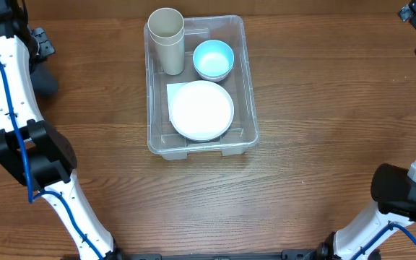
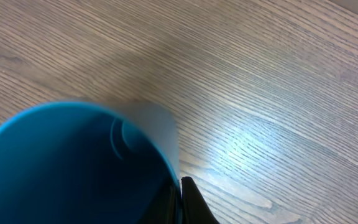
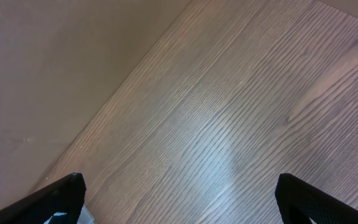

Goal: Pack container
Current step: 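Lift the blue cup with the left gripper and carry it over the bin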

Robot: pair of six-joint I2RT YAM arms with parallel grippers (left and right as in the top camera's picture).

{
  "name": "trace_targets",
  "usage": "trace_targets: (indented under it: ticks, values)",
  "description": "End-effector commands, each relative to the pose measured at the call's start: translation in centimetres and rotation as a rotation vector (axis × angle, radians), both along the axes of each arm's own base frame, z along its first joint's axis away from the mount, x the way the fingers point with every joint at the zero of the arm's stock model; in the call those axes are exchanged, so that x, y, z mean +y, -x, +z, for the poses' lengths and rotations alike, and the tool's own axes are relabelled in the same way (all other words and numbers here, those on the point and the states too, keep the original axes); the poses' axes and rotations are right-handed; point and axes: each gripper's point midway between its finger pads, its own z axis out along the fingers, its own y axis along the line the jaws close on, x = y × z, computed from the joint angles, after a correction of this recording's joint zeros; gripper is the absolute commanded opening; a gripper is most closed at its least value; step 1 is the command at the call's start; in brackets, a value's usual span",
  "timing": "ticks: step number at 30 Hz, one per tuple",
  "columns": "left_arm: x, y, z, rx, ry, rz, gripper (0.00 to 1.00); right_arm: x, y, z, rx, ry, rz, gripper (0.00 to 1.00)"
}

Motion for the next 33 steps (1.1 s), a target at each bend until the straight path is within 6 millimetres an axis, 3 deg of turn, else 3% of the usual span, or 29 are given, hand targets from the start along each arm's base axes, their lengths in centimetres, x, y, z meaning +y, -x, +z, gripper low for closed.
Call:
trace_targets:
  ticks: [1,4,8,15,20,24,29,33]
  values:
    - [-1.4,-0.1,-1.1,-0.001,0.099,-0.038,0.04,0.0,0.0,0.3,-0.010,0.002,-0.004,1.00]
    - [-2.8,-0.5,-0.2,-0.031,0.147,-0.074,0.04,0.0,0.0,0.3,-0.010,0.002,-0.004,1.00]
    - [-4.4,-0.3,3.5,-0.089,0.133,-0.106,0.04,0.0,0.0,0.3,-0.010,0.002,-0.004,1.00]
    - [-9.5,2.0,16.5,-0.326,0.048,-0.211,0.04,0.0,0.0,0.3,-0.010,0.002,-0.004,1.00]
    - [-14.9,4.8,22.3,-0.421,0.036,-0.315,0.04,0.0,0.0,0.3,-0.010,0.002,-0.004,1.00]
    - [-21.9,7.2,23.4,-0.399,0.052,-0.514,0.04,0.0,0.0,0.3,-0.010,0.002,-0.004,1.00]
    - [-30.0,9.6,21.4,-0.290,0.063,-0.736,0.04,0.0,0.0,0.3,-0.010,0.002,-0.004,1.00]
    - [-33.7,10.3,20.6,-0.260,0.032,-0.821,0.04,0.0,0.0,0.3,-0.010,0.002,-0.004,1.00]
